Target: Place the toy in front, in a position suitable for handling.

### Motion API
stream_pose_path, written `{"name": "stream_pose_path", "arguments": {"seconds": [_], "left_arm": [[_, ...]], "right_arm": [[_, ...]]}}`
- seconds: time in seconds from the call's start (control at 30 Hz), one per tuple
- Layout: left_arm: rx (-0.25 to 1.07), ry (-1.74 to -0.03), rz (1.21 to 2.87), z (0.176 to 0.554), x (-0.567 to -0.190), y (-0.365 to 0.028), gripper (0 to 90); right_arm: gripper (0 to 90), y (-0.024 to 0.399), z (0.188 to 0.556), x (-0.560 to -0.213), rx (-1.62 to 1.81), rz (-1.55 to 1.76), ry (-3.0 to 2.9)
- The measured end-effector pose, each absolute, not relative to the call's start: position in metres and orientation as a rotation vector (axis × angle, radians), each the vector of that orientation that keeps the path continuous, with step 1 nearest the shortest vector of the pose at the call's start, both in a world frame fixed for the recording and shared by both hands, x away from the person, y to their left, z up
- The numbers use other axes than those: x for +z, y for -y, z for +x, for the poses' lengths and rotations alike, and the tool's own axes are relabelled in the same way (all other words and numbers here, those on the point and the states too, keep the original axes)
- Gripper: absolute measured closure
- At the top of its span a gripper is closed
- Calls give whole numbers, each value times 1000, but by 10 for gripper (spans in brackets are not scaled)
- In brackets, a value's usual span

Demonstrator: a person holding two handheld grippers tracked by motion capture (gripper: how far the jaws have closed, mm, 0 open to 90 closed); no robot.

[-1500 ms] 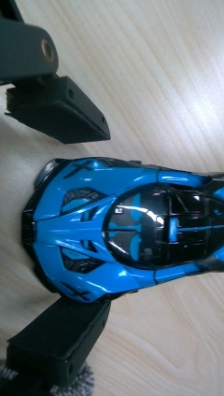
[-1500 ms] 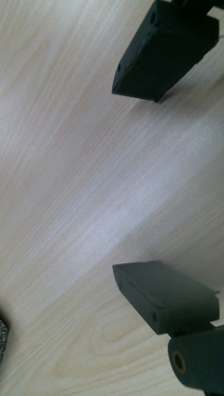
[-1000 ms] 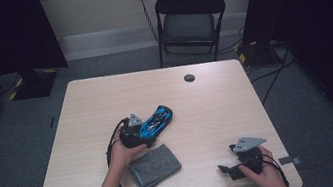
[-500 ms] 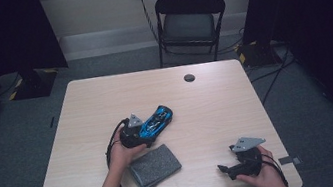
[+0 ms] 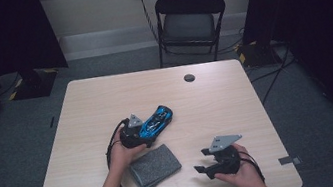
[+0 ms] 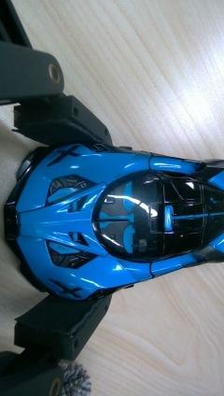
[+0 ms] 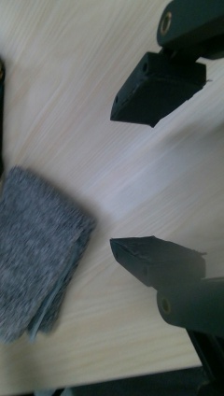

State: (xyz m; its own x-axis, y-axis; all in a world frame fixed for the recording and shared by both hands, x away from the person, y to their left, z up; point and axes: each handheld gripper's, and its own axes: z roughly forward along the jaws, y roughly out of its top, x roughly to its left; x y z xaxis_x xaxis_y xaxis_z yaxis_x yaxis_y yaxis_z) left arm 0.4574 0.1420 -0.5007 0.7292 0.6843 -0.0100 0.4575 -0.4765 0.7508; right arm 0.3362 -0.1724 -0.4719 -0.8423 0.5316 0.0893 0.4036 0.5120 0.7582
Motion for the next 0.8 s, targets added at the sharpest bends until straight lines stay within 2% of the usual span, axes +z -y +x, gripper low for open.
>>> {"name": "stream_pose_path", "arguments": {"seconds": [0.8], "left_arm": [[368, -870, 2141, 457, -501, -141, 257]], "right_arm": [[335, 90, 363, -463, 1287, 667, -2703]]}}
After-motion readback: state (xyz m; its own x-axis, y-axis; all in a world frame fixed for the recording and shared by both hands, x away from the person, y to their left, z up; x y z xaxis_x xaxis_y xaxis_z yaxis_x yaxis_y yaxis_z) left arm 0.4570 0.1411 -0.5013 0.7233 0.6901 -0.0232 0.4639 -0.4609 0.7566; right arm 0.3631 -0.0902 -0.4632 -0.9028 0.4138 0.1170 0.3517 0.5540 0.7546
